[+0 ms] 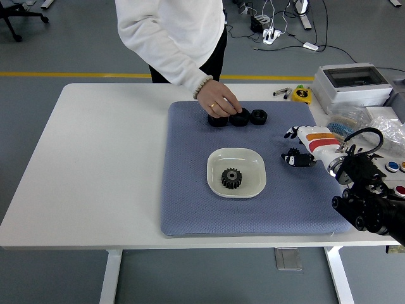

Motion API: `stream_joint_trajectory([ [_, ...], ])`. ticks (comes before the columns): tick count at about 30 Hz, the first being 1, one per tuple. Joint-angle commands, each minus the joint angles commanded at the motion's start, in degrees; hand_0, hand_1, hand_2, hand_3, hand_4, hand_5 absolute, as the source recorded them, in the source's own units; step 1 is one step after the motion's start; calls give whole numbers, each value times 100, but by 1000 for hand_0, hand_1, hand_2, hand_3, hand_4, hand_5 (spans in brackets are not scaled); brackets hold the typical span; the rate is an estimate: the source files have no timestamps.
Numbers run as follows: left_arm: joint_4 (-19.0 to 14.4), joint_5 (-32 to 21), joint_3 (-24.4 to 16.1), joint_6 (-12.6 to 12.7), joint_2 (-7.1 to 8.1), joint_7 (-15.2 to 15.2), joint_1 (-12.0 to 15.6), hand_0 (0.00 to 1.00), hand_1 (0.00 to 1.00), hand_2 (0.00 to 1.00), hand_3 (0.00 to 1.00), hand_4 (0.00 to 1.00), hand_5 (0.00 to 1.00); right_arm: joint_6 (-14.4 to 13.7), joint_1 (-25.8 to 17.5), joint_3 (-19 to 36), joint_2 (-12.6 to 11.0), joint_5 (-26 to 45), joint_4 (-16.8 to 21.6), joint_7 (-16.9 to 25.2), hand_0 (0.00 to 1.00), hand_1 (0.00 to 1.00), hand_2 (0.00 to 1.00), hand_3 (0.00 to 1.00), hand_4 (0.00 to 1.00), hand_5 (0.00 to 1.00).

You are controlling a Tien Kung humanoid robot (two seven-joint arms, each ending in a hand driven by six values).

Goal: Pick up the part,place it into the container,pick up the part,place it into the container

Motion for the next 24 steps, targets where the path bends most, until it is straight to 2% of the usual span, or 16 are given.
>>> stream_joint_trajectory([
  [9, -6, -30, 26, 0, 4, -3, -29, 706, 724, 752, 656, 681, 664, 64, -6, 161, 7, -233, -22, -81, 320, 475, 598, 606, 750, 318],
  [19, -9, -51, 42, -3, 9, -6, -20, 706, 724, 751, 656, 682, 666, 288, -117, 246, -46, -397, -11, -119, 315, 471, 587, 600, 745, 315],
  [24, -10, -39, 38, -7, 5, -7, -12, 706, 723, 752, 656, 682, 664, 278, -163, 238, -82, -331, -23, -91, 299, 456, 570, 590, 734, 314],
])
